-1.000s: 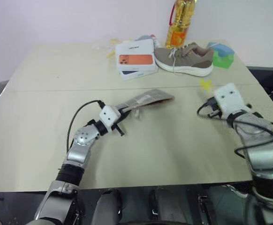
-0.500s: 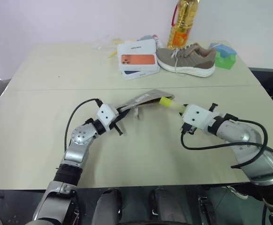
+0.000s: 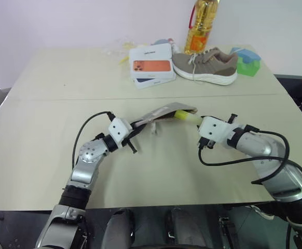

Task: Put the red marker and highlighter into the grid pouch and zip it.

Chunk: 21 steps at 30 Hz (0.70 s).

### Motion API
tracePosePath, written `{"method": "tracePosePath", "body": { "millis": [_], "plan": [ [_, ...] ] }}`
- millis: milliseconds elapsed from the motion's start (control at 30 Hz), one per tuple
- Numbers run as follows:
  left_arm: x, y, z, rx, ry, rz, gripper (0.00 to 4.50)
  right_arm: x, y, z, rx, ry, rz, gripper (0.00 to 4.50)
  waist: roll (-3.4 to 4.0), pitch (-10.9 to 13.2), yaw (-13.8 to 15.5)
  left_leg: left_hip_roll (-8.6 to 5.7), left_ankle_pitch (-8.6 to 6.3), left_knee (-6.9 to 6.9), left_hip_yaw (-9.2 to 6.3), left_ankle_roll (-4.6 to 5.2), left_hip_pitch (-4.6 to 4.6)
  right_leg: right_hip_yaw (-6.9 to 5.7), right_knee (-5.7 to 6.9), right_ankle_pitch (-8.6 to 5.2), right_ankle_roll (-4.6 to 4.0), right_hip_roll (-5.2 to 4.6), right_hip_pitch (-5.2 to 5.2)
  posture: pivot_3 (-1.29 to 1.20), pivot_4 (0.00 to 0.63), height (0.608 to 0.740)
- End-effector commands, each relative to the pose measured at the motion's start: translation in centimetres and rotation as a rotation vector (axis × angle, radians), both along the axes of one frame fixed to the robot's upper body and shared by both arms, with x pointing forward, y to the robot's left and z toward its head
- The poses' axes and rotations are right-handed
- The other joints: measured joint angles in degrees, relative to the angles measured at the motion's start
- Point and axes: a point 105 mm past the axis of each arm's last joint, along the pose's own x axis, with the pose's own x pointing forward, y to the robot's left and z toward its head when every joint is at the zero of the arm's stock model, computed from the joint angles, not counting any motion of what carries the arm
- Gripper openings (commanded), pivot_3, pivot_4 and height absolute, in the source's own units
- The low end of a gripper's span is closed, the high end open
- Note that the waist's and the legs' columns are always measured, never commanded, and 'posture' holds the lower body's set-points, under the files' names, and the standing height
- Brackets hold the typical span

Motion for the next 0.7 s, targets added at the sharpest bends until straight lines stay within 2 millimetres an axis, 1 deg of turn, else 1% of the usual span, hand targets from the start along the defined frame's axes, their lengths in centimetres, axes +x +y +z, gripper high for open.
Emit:
{"method": "tracePosePath", "body": {
  "millis": [33,133,167,333,567,633,667,700],
  "plan": [
    [-0.9,-0.9,1.0,0.013,-0.054,-0.063,0.00,-0.4,0.8,1.0,-0.124,-0.050,0.093,0.85,0.00,0.0,0.0,0.00,0.00,0.00,0.00,0.00,0.00,0.00,0.00,0.00,0.00,0.00,0.00,0.00,0.150,0.740],
    [-1.1,-1.2,1.1,0.029,-0.057,-0.091,0.00,-0.9,2.0,1.0,-0.217,-0.057,0.186,0.85,0.00,0.0,0.0,0.00,0.00,0.02,0.01,0.00,0.00,0.00,0.00,0.00,0.00,0.00,0.00,0.00,0.150,0.740],
    [-1.1,-1.2,1.1,0.031,-0.057,-0.094,0.00,-0.9,2.1,1.0,-0.224,-0.057,0.196,0.85,0.00,0.0,0.0,0.00,0.00,0.02,0.01,0.00,0.00,0.00,0.00,0.00,0.00,0.00,0.00,0.00,0.150,0.740],
    [-1.5,-1.8,1.1,0.048,-0.061,-0.136,0.00,-1.1,4.1,1.0,-0.275,-0.071,0.307,0.85,0.00,0.0,0.0,0.00,0.00,0.03,0.01,0.00,0.00,0.00,0.01,0.00,0.00,0.01,0.00,0.00,0.150,0.740],
    [-1.9,-2.1,1.1,0.054,-0.056,-0.160,0.00,-0.9,4.4,0.7,-0.275,-0.063,0.315,0.85,0.00,0.0,0.0,0.00,0.00,0.08,0.02,-0.01,0.00,0.00,0.01,0.00,0.00,0.00,0.02,0.00,0.150,0.740],
    [-1.9,-2.1,1.1,0.055,-0.055,-0.161,0.00,-1.0,4.2,0.7,-0.260,-0.046,0.303,1.89,0.00,0.0,0.0,0.00,0.00,0.07,0.01,-0.01,0.00,0.00,0.02,0.00,0.00,0.00,0.02,0.00,0.150,0.740],
    [-1.9,-2.1,1.1,0.055,-0.055,-0.161,0.00,-1.0,4.2,0.7,-0.255,-0.043,0.299,2.27,0.00,0.0,0.0,0.00,0.00,0.08,0.01,-0.01,0.00,0.00,0.02,0.00,0.00,0.00,0.02,0.00,0.150,0.740],
    [-1.8,-2.0,1.1,0.055,-0.054,-0.159,0.00,-1.0,4.1,0.9,-0.242,-0.048,0.294,2.77,0.00,0.0,0.0,0.00,0.00,0.08,0.01,-0.01,0.00,0.00,0.02,0.00,0.00,0.00,0.03,0.00,0.150,0.740]
  ]
}}
